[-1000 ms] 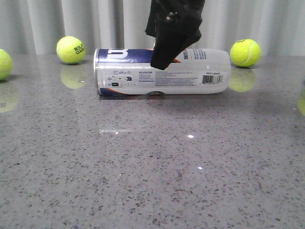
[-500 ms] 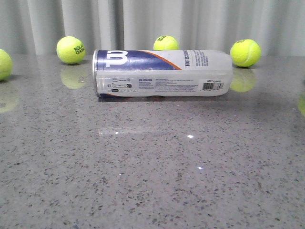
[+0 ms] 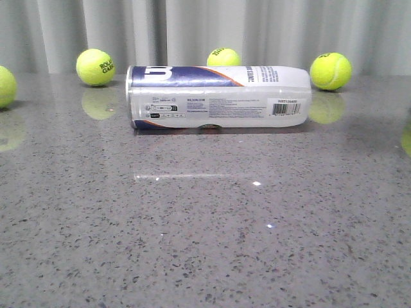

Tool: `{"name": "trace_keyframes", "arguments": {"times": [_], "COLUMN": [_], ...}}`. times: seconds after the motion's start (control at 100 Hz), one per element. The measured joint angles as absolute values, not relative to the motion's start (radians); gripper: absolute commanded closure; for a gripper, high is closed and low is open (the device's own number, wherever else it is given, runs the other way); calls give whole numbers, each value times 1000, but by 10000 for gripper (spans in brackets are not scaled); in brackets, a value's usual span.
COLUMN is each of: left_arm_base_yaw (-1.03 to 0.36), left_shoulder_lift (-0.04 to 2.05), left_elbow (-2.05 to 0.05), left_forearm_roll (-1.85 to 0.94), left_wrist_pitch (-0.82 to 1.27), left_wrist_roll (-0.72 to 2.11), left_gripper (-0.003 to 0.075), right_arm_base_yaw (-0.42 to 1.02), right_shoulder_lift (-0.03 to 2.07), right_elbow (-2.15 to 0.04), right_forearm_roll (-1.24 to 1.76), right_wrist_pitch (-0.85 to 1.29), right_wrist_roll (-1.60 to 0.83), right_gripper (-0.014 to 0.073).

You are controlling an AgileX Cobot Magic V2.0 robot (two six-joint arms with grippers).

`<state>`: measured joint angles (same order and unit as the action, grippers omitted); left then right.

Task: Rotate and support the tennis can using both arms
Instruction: 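Open the right gripper and withdraw it from the can, then move the left gripper toward the can's open end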

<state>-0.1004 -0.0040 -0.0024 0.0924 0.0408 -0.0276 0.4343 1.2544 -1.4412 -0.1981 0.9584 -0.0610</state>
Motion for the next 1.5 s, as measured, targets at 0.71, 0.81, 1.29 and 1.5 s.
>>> {"name": "trace_keyframes", "arguments": {"times": [0.71,0.81,1.29,1.5], "left_arm_base_yaw": [-100,-100,-100,-100], "left_shoulder_lift": [-4,-4,-4,-4], "left_elbow": [-2,-2,-2,-2], "left_forearm_roll": [92,92,92,96], "left_wrist_pitch": [41,41,41,41], "left_wrist_roll": [-28,-28,-28,-28], "left_gripper": [741,741,741,741], "right_arm_base_yaw": [247,247,247,247], "right_shoulder_lift": [495,383,255,255], "right_elbow": [-721,-616,-492,-492], "right_forearm_roll": [-202,-204,-264,-266], "right_wrist_pitch": [619,560,430,426], "right_wrist_roll": [191,195,200,200], "right_gripper": [-58,-58,349,658]}}
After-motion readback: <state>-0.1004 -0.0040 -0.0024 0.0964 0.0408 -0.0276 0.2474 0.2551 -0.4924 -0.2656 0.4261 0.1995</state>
